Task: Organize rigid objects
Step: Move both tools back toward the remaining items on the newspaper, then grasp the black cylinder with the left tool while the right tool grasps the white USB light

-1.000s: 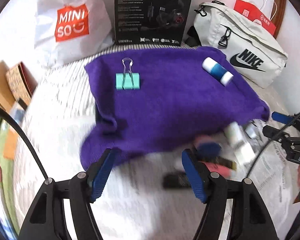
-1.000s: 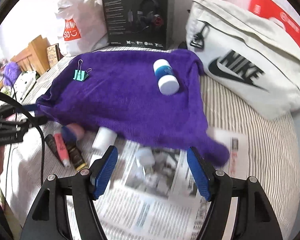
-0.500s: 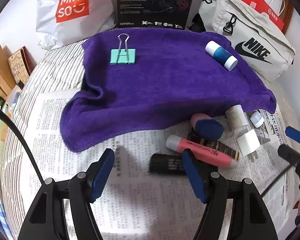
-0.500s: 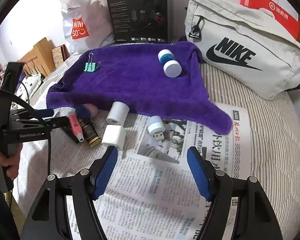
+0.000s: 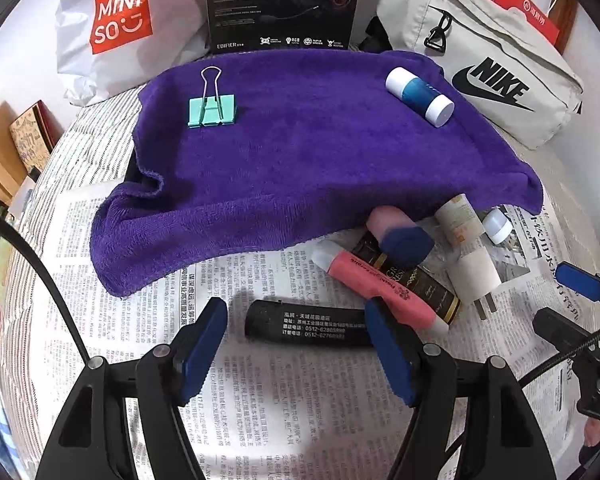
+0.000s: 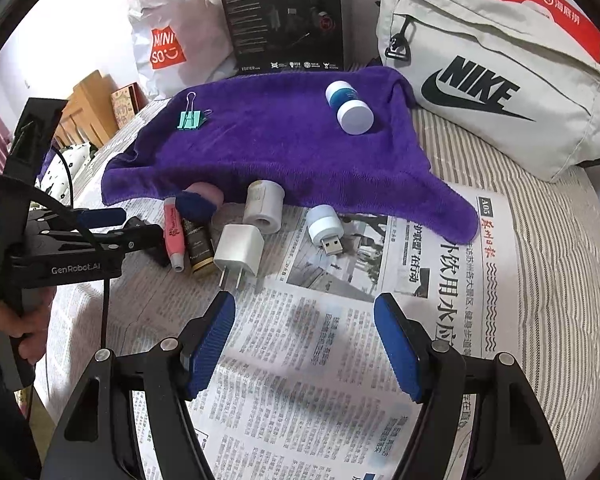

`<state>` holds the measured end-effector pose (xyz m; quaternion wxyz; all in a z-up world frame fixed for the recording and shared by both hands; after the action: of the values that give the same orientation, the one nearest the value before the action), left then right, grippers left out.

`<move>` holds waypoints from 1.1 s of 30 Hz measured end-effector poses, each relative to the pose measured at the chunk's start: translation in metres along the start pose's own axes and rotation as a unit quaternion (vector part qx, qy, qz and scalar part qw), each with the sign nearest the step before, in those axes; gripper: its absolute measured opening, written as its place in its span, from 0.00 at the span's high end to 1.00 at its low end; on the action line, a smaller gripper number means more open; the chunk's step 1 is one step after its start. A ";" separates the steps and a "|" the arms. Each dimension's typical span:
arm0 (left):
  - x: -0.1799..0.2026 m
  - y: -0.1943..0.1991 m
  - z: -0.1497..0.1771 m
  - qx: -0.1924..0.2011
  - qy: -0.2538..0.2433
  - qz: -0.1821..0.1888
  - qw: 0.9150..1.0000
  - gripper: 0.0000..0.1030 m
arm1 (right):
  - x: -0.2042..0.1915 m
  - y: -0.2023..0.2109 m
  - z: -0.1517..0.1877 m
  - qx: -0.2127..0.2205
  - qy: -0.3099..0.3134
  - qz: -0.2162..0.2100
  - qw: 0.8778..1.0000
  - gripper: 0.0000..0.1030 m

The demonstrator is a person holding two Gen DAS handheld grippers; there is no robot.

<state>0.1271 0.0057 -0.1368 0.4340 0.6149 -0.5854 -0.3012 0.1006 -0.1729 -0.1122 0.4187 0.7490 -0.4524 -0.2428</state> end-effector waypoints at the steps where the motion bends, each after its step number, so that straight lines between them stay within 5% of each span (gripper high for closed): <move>1: -0.002 -0.001 0.000 -0.002 0.005 0.002 1.000 0.28 | -0.001 0.000 0.000 -0.001 0.000 -0.001 1.000 0.31; 5: -0.006 -0.008 -0.008 -0.012 0.036 0.007 0.999 0.25 | -0.006 -0.001 0.001 -0.004 0.005 -0.001 1.000 0.31; 18: 0.001 -0.014 -0.014 0.003 0.002 -0.042 0.999 0.22 | -0.017 -0.008 0.002 -0.018 0.018 -0.005 1.000 0.30; 33: -0.029 0.003 0.017 -0.004 -0.032 -0.048 0.998 0.21 | -0.017 -0.010 0.004 -0.024 0.025 -0.003 0.999 0.30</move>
<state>0.1067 0.0315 -0.1460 0.4028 0.6304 -0.5676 -0.3437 0.0940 -0.1569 -0.1235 0.4469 0.7460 -0.4337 -0.2360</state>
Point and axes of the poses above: each gripper's, at about its wrist camera, not at the fingertips, and y roughly against the way its jaws point, x to its right, z to its underside, the point moved 6 cm from there along -y, roughly the way its jaws point, and after that the axes turned 12 degrees about y, right-handed, at the moved point
